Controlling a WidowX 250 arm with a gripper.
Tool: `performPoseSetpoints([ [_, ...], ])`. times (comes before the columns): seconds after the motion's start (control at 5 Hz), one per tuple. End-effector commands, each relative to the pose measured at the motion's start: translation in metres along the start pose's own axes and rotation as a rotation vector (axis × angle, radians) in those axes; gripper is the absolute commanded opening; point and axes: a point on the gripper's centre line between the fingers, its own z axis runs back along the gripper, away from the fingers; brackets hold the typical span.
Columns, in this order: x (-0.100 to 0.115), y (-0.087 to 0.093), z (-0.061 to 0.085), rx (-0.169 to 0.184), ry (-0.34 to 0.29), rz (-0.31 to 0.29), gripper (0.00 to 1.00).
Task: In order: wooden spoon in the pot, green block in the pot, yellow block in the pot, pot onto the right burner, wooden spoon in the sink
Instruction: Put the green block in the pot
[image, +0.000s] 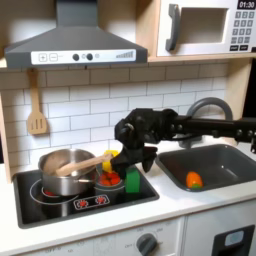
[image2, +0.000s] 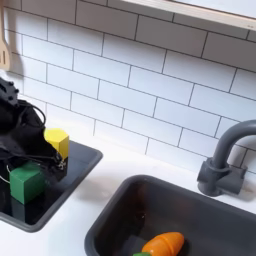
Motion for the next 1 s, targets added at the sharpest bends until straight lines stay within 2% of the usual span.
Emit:
performPoseSetpoints([
  [0.0,-0.008,0.005,-0.008,0.021,0.029,-0.005,1.0],
  [0.2,-0.009,0.005,-0.01,0.025,0.029,0.004,1.0],
  [0.4,-0.012,0.003,-0.012,0.026,0.039,0.002,0.0],
  [0.6,-0.006,-0.005,-0.009,0.018,0.013,-0.015,0.0],
  [0.8,0.0,-0.015,-0.003,-0.007,-0.023,-0.023,0.0],
])
